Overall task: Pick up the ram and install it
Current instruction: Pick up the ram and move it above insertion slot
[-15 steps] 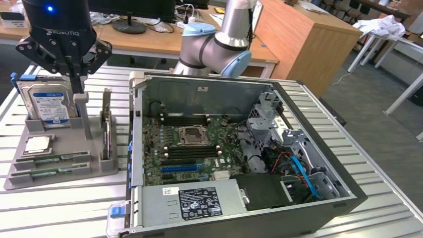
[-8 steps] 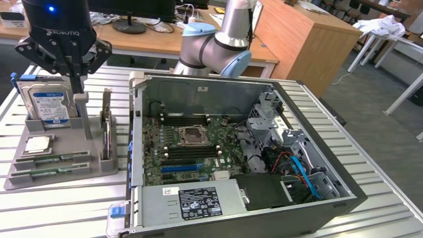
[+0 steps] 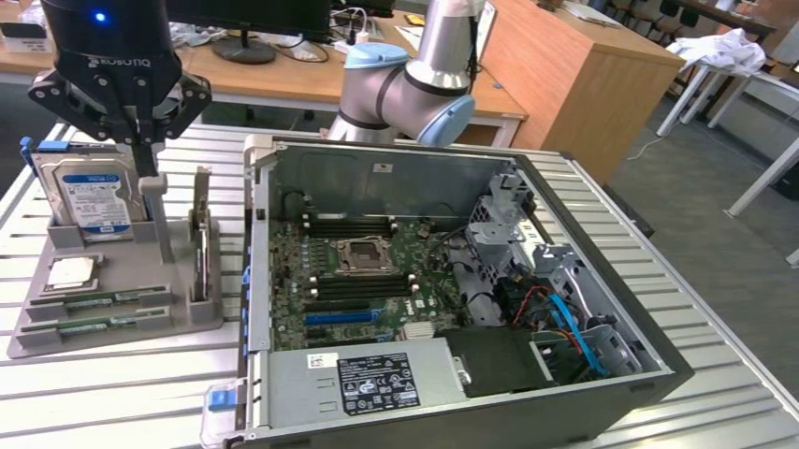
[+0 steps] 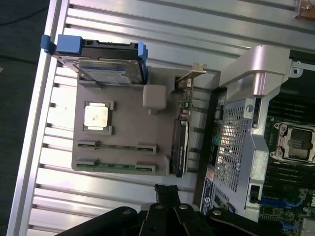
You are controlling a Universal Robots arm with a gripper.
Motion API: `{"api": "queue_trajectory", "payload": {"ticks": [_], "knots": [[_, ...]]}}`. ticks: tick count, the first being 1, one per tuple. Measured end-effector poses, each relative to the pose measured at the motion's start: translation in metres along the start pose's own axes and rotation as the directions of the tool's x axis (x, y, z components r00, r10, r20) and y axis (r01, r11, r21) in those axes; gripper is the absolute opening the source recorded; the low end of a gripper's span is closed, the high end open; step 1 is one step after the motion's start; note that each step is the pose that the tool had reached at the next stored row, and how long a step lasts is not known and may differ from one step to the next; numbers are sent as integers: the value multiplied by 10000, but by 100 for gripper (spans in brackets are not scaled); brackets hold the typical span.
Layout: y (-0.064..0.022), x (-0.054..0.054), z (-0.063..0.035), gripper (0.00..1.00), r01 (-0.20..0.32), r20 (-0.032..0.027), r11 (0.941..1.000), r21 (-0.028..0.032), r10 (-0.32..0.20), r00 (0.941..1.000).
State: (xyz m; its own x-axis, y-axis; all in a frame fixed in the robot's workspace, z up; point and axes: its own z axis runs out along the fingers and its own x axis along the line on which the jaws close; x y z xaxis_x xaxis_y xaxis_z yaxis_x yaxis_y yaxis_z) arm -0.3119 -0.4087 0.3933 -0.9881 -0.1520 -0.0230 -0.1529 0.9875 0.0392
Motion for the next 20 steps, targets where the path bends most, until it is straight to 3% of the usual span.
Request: {"api": "queue_trajectory", "payload": {"ticks": [20], "knots": [[-6,1,0,10,1175,-49,9931,-5,-1175,9931]]}}
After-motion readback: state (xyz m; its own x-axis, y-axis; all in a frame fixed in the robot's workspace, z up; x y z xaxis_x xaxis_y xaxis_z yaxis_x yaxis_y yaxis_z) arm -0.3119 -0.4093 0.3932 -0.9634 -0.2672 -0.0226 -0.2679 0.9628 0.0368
